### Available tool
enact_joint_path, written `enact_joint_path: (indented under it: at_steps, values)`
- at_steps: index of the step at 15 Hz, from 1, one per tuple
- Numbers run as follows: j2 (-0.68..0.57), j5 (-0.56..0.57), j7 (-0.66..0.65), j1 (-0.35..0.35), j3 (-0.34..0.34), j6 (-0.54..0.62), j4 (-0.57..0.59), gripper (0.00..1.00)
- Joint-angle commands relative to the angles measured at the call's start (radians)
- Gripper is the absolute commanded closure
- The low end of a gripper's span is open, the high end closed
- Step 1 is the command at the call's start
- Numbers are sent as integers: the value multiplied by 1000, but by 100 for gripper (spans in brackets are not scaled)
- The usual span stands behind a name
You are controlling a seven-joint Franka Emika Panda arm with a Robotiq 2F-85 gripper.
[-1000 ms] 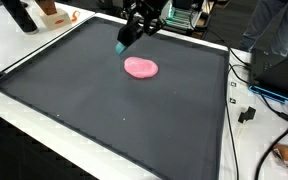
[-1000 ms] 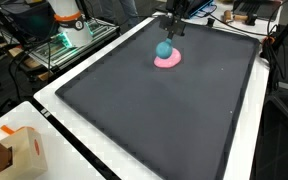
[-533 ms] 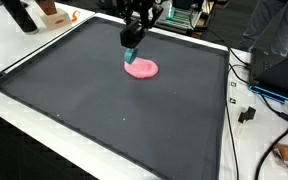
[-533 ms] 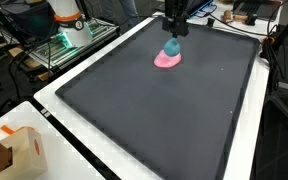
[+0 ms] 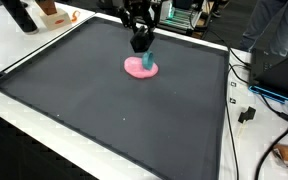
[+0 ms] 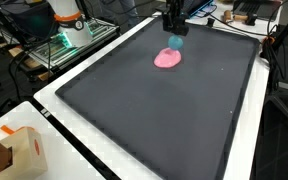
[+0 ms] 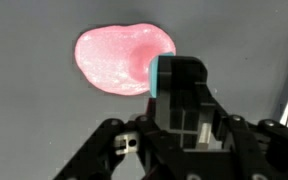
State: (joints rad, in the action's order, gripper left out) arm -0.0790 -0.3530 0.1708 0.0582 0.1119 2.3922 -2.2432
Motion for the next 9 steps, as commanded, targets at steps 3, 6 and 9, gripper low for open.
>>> enact_joint_path:
  at_steps: [3,6,9]
  values:
    - [10,-266,256,-29,-1,8,-51,74]
    - [0,-374,340,-32,0,6,-58,74]
    - [-15,-479,420,-29,3,5,-61,74]
